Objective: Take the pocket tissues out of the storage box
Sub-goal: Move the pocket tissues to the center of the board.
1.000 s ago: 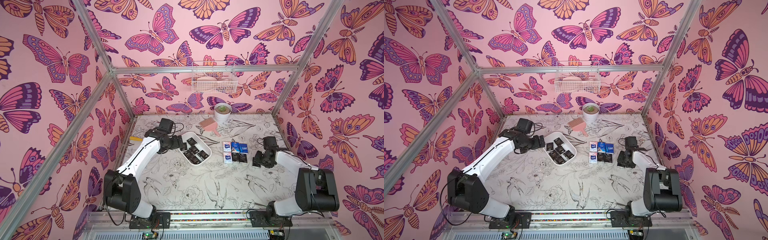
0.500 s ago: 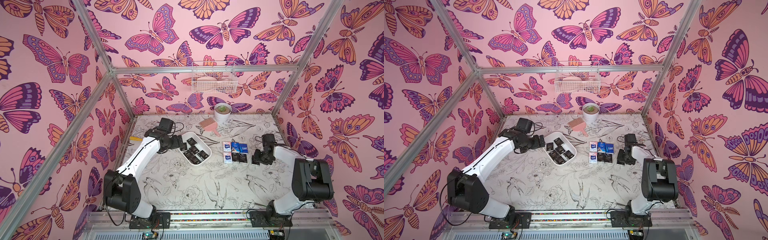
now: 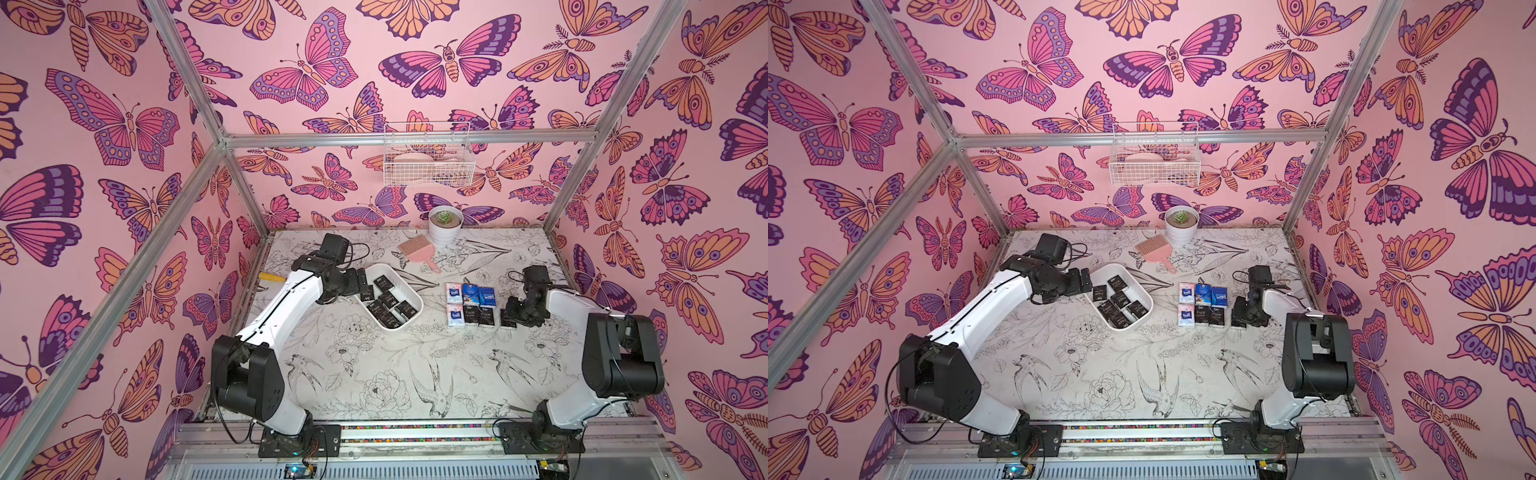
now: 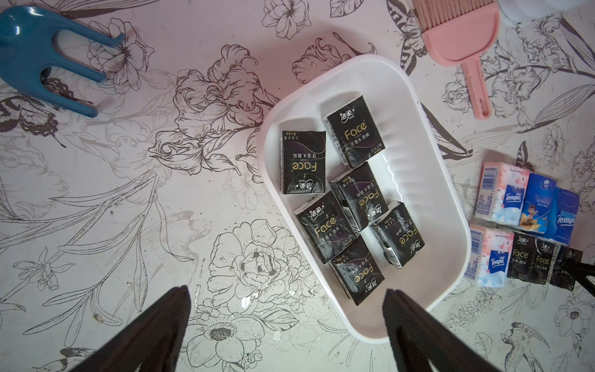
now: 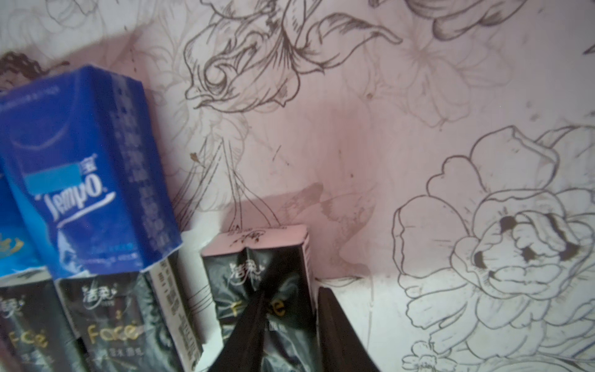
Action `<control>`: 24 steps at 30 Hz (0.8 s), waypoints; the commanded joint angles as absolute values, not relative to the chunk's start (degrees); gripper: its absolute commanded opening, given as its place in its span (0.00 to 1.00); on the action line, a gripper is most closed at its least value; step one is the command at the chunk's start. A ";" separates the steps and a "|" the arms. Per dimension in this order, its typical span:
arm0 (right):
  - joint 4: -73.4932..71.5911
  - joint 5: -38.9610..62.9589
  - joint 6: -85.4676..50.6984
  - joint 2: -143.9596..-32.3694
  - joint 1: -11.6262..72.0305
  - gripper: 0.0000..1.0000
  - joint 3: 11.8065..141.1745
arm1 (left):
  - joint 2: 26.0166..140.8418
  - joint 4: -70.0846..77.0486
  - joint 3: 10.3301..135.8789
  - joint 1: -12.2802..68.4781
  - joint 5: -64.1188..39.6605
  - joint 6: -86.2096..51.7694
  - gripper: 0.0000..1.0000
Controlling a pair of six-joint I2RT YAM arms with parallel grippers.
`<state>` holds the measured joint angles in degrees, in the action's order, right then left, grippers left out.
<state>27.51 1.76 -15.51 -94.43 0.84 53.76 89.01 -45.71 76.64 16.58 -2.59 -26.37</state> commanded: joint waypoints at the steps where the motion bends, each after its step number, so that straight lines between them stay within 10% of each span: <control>1: 30.03 -2.26 -15.22 -98.08 1.05 0.31 56.16 | 89.21 -47.29 77.53 17.02 -2.24 -25.91 1.00; 24: 30.49 5.41 -10.24 -107.05 1.35 0.33 66.22 | 91.02 -47.90 79.11 17.05 -1.33 -26.10 1.00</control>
<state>28.32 3.11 -11.27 -104.71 0.84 65.91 90.15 -46.59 77.91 16.86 -1.91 -26.17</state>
